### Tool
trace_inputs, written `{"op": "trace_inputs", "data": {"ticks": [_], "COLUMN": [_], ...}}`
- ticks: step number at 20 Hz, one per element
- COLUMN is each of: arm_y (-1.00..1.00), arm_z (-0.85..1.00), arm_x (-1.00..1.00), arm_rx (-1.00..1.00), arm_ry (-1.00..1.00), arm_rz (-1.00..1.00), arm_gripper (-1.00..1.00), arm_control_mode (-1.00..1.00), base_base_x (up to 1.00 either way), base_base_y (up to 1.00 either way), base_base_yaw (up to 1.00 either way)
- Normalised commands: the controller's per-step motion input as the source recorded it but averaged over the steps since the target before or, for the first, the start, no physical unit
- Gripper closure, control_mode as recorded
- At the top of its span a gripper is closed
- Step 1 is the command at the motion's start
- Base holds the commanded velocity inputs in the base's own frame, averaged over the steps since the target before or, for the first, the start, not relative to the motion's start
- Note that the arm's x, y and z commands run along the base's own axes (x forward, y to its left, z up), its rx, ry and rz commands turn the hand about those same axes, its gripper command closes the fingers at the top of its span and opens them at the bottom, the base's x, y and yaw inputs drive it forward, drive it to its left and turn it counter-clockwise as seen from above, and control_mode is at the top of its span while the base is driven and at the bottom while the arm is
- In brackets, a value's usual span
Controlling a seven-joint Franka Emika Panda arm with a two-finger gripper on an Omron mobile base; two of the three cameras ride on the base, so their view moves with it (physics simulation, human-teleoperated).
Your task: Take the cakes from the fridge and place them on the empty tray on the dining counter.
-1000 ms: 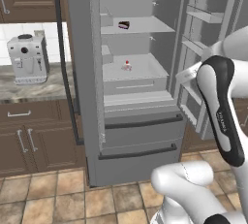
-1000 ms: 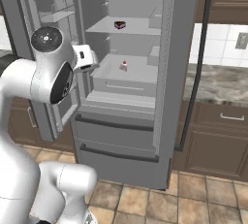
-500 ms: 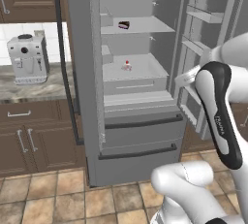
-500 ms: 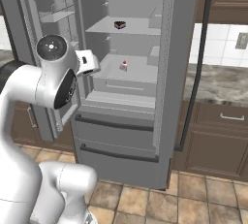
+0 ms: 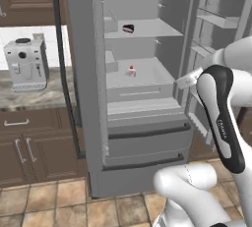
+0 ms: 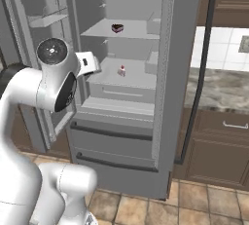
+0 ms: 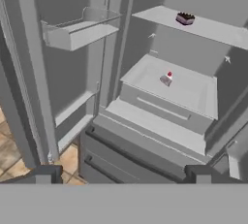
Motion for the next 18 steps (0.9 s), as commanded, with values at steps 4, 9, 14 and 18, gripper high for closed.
{"op": "trace_inputs", "data": {"ticks": [4,9,14,18], "arm_y": [0.0,0.0,0.0,0.0], "arm_z": [0.0,0.0,0.0,0.0], "arm_x": [0.0,0.0,0.0,0.0], "arm_rx": [0.0,0.0,0.0,0.0], "arm_ry": [0.0,0.0,0.0,0.0], "arm_rz": [0.0,0.0,0.0,0.0], "arm_gripper": [-1.0,-1.0,-1.0,-1.0], "arm_control_mode": [1.0,1.0,1.0,1.0], "base_base_x": [1.0,1.0,1.0,1.0], "base_base_y": [0.0,0.0,0.0,0.0], "base_base_yaw": [0.01,0.0,0.0,0.0]}}
